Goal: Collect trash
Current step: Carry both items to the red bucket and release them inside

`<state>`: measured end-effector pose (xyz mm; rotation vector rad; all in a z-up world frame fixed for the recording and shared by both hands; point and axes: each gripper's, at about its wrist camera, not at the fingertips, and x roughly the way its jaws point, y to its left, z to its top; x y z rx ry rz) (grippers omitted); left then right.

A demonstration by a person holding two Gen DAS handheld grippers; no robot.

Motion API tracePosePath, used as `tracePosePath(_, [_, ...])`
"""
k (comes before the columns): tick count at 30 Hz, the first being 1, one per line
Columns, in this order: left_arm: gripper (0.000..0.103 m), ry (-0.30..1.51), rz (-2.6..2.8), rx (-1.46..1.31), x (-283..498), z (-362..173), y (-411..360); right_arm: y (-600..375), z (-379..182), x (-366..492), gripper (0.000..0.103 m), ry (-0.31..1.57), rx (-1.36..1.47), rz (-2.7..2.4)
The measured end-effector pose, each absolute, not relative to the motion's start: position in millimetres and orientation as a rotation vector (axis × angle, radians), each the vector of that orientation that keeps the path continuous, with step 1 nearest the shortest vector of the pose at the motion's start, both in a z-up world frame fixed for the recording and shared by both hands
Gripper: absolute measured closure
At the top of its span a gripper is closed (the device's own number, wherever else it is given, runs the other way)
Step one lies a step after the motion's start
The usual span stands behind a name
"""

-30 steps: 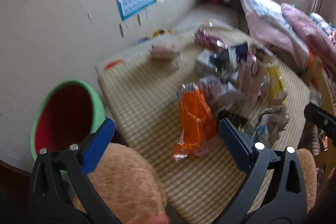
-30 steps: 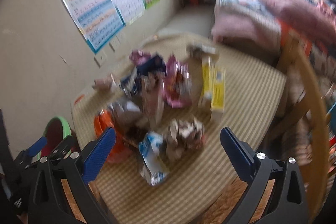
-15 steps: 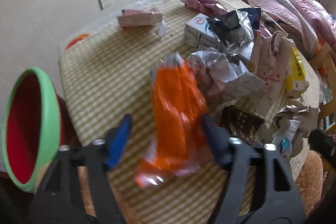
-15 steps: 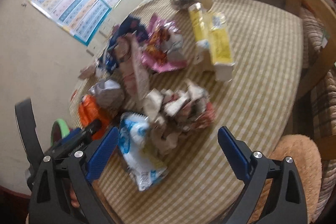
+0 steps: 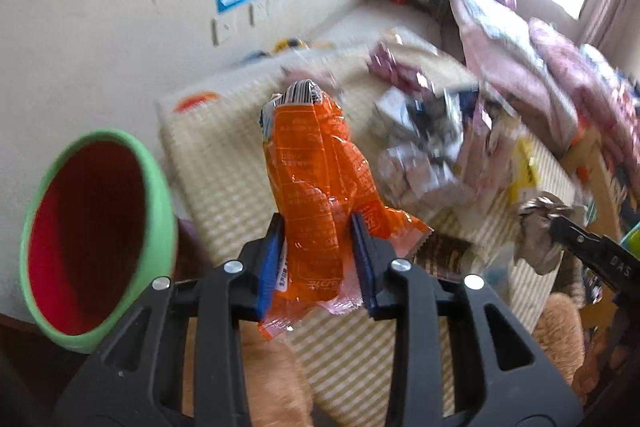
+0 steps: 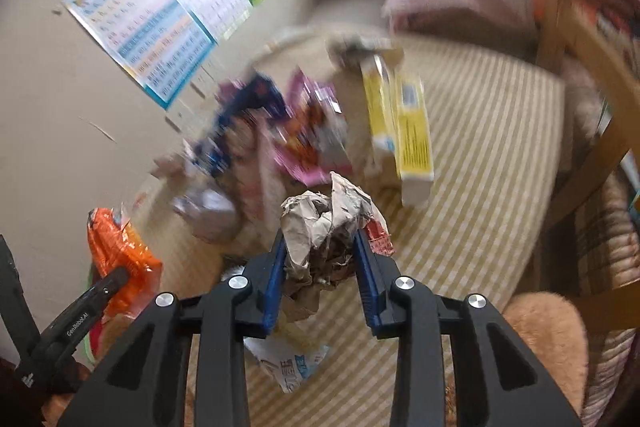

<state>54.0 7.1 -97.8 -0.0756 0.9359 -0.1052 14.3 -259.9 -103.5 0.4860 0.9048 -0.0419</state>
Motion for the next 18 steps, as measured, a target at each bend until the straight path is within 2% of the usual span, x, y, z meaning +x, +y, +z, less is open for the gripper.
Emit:
tracePosePath(6, [0.071, 0.819, -0.002, -0.088, 41.0, -58.0, 60.8, -220.7, -40.4, 15.2, 0.072, 0.788, 0.442, 0.086])
tracePosePath(10, [0.071, 0.799, 0.102, -0.087, 38.2, -51.4, 110.8, -169.6, -18.8, 35.2, 0.071, 0.776, 0.404, 0.229])
tracePosePath(18, [0.071, 0.881, 0.214, -0.244, 27.2, -78.6, 212.1, -35.2, -26.6, 81.4, 0.071, 0.874, 0.332, 0.54])
